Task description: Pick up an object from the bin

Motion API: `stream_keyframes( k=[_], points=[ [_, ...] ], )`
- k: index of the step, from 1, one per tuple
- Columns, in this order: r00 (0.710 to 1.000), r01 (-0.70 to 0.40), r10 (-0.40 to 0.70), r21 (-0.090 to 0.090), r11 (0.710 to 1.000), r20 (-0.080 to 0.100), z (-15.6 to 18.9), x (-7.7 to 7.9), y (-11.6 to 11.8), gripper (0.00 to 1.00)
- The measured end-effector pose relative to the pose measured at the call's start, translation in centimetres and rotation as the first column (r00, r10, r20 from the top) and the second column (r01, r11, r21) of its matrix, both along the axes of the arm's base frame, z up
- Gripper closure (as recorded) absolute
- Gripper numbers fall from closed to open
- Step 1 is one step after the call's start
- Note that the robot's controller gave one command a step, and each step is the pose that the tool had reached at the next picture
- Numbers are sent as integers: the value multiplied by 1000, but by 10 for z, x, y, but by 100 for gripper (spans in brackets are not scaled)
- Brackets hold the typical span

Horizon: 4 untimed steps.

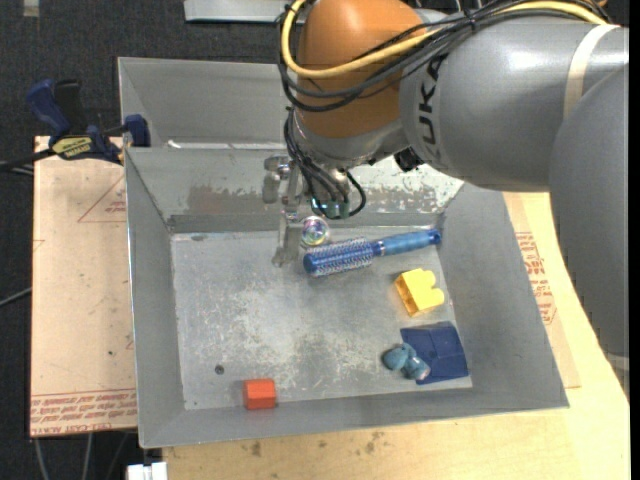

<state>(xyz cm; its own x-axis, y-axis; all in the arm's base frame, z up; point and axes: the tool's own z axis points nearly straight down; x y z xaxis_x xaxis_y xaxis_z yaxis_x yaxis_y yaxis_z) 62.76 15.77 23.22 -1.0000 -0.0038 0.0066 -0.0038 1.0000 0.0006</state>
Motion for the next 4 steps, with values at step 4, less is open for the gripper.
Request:
stream_keyframes(
  k=[4],
  points=[
    [1000, -20, 20, 1, 1000, 7, -163, 26, -107, 0]
  ],
)
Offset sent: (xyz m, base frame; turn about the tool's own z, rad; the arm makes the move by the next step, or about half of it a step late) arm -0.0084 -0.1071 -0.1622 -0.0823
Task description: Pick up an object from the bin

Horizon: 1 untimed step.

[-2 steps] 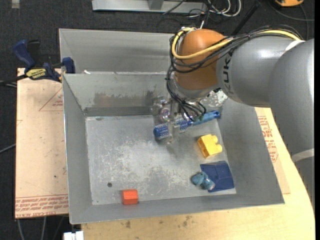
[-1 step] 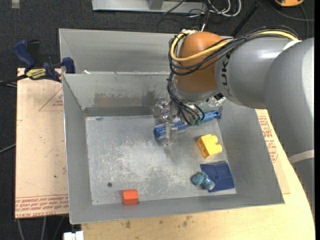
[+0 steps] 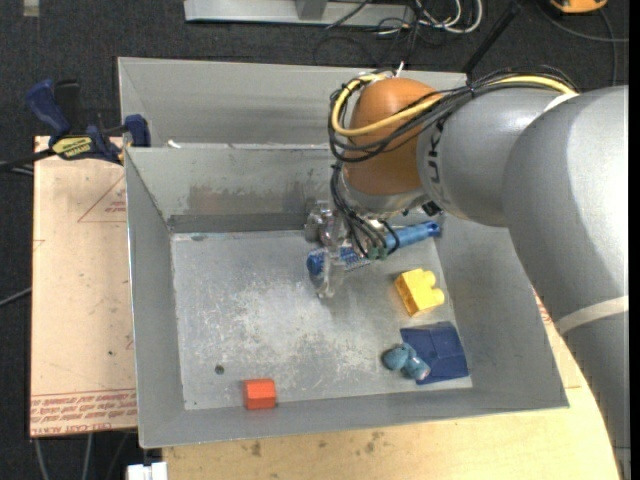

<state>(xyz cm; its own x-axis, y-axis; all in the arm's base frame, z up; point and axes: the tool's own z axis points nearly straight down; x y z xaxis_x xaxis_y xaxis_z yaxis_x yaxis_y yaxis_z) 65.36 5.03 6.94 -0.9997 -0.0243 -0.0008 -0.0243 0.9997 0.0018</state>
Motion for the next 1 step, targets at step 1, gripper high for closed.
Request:
stream_keyframes(
  k=[1],
  points=[
    [1000, 1, -1, 2, 1000, 2, 0, 1, 0, 0]
  ],
)
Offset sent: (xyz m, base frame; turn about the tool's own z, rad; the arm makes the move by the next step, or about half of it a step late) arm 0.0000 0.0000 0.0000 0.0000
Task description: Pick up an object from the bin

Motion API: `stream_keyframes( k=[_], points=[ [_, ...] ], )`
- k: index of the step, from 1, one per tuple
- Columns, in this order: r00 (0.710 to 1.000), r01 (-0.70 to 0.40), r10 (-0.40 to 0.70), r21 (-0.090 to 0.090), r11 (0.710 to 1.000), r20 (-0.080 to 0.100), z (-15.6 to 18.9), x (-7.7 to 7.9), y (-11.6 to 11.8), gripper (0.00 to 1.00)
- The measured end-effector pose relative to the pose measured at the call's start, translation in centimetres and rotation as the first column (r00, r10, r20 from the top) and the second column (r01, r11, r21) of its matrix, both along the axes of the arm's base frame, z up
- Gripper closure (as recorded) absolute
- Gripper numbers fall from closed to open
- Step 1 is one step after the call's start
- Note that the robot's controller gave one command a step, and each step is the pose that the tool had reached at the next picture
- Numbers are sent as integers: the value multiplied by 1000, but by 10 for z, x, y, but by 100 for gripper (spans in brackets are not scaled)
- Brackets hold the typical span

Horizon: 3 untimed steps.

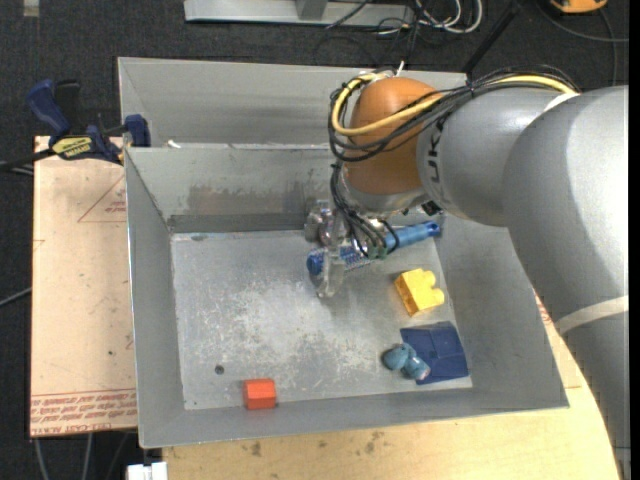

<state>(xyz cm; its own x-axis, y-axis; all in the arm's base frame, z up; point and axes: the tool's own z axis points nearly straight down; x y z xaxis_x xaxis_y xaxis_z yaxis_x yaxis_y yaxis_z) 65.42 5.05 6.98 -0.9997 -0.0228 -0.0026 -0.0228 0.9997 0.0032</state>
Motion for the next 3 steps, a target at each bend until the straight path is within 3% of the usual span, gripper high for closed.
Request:
stream_keyframes(
  k=[1, 3],
  points=[
    [1000, 0, 0, 2, 1000, 0, -1, 0, 1, 100],
    [1000, 0, 0, -1, 1000, 3, 81, 2, 2, 100]
  ],
)
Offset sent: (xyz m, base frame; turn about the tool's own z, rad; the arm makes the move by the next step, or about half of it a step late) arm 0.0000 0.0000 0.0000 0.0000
